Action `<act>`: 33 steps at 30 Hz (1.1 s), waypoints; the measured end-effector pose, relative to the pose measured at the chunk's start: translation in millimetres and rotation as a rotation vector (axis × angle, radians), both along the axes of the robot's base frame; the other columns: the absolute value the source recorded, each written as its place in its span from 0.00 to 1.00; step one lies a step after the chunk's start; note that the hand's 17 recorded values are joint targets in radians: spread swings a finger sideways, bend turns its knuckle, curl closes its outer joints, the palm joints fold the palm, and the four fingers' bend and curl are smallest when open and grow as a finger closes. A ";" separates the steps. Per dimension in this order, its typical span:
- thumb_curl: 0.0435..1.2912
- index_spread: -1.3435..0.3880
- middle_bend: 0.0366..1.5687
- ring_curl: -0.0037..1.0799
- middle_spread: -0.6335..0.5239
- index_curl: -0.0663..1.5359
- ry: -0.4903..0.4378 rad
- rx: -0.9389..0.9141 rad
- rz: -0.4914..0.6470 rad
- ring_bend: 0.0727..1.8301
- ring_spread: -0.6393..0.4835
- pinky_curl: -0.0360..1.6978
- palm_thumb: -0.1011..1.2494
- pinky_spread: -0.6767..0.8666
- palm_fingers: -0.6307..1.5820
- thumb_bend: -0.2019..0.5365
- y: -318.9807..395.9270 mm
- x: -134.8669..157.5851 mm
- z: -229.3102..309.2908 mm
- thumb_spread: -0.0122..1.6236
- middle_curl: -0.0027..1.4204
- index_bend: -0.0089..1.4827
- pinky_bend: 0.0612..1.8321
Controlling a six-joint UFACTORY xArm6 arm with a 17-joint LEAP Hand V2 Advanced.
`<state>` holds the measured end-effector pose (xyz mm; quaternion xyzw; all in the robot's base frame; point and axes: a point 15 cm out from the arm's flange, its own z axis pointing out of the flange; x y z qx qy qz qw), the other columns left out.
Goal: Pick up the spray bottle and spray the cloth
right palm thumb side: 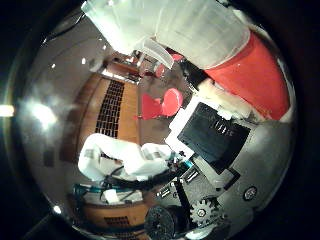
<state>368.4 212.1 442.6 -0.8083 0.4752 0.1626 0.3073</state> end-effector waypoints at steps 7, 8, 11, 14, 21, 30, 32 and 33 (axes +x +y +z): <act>0.62 0.66 0.89 0.78 0.48 0.52 0.006 0.146 -0.126 0.71 0.36 0.89 0.87 0.35 0.79 0.25 7.0 9.9 -69.0 0.52 0.48 0.80 0.53; 0.62 0.66 0.89 0.78 0.48 0.52 0.009 0.169 -0.136 0.71 0.36 0.89 0.87 0.35 0.79 0.25 11.2 8.6 -78.7 0.52 0.48 0.80 0.53; 0.63 0.66 0.89 0.78 0.48 0.52 -0.015 0.216 -0.134 0.71 0.36 0.89 0.87 0.35 0.79 0.25 27.5 6.5 -85.8 0.52 0.48 0.80 0.53; 0.63 0.66 0.89 0.78 0.48 0.52 -0.016 0.239 -0.142 0.71 0.36 0.89 0.87 0.35 0.79 0.25 33.6 5.2 -100.4 0.51 0.48 0.79 0.53; 0.63 0.66 0.89 0.78 0.48 0.52 -0.021 0.271 -0.146 0.71 0.36 0.89 0.86 0.35 0.79 0.25 43.0 11.5 -115.6 0.52 0.48 0.79 0.53; 0.55 0.65 0.84 0.71 0.46 0.50 -0.038 0.254 -0.143 0.68 0.38 0.75 0.73 0.31 0.80 0.23 42.4 17.4 -126.5 0.60 0.45 0.69 0.51; 0.51 0.64 0.82 0.67 0.46 0.49 -0.043 0.247 -0.130 0.68 0.38 0.70 0.71 0.28 0.79 0.23 42.4 16.8 -129.6 0.60 0.44 0.60 0.50; 0.50 0.63 0.80 0.65 0.46 0.48 -0.044 0.241 -0.122 0.67 0.37 0.67 0.70 0.26 0.77 0.23 42.2 15.9 -131.2 0.60 0.43 0.54 0.50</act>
